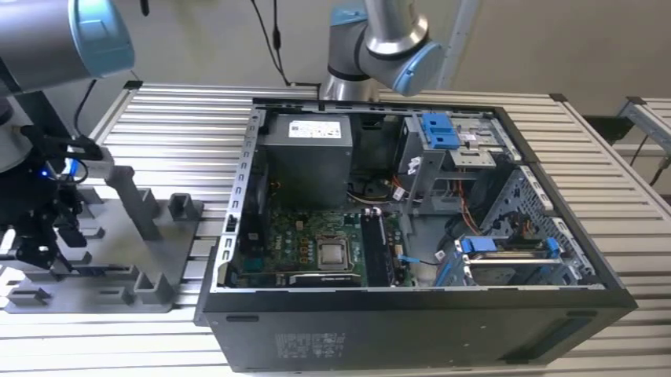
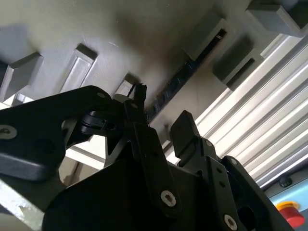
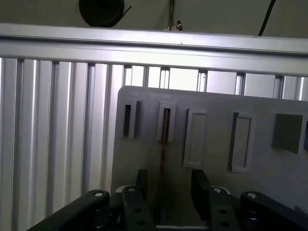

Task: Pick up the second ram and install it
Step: 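Pick up the second ram and move it above second insertion slot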

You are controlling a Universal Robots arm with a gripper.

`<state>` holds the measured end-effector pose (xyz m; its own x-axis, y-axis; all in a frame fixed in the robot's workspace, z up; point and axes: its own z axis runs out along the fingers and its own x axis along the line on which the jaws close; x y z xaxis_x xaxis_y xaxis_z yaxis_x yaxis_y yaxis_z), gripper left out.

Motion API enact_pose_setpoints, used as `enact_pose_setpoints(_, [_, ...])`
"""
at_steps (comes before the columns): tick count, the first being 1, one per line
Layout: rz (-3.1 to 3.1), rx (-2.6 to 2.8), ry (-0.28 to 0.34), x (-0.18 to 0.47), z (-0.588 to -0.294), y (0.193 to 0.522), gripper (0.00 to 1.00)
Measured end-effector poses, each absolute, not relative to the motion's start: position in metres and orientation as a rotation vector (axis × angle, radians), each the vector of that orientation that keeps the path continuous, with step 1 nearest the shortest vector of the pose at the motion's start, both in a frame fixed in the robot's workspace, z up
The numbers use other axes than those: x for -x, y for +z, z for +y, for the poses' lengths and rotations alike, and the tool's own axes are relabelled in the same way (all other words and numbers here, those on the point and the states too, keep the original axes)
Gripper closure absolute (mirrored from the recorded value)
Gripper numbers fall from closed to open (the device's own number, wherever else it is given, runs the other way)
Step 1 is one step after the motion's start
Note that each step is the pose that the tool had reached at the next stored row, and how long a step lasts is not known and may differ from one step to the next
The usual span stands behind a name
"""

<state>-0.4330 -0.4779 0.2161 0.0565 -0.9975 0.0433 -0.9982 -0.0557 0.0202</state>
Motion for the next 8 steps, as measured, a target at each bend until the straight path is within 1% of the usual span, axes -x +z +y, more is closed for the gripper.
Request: enact_pose_setpoints(8, [-2.127, -2.250, 0.028, 0.433, -0.478, 0.201, 0.50])
